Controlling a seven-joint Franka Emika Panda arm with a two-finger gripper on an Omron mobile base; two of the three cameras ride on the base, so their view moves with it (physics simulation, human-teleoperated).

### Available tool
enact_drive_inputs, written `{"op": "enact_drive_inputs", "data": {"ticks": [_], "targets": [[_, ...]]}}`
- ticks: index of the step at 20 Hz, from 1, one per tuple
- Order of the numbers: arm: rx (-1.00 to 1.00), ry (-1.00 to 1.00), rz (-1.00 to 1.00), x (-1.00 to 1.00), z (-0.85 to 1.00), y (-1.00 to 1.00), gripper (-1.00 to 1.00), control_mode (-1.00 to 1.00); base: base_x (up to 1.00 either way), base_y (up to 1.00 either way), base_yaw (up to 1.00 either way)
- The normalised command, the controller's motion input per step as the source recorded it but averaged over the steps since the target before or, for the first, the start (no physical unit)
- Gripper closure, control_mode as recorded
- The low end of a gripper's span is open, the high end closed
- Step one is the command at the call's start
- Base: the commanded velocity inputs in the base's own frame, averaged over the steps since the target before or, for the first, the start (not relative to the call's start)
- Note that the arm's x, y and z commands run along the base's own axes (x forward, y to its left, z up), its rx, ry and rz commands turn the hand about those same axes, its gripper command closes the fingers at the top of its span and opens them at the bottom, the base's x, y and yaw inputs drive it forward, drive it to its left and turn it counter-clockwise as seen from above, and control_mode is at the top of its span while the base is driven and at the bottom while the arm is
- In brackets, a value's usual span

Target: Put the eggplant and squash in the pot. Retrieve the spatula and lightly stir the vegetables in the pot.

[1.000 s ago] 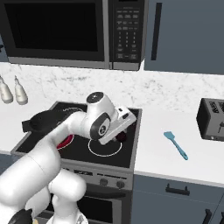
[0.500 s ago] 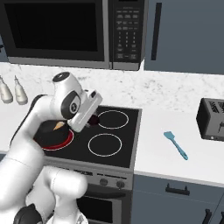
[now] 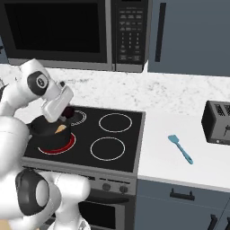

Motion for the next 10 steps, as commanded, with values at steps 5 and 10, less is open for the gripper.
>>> {"op": "enact_drive_inputs", "data": {"ticks": [5,10], "targets": [[-0.37,0.24,0.07,0.2,0.0,0.87,1.0,-1.0,0.0,0.0,0.0],[-0.18,0.19,0.08,0.29,-0.15,0.43,1.0,-1.0,0.0,0.0,0.0]]}}
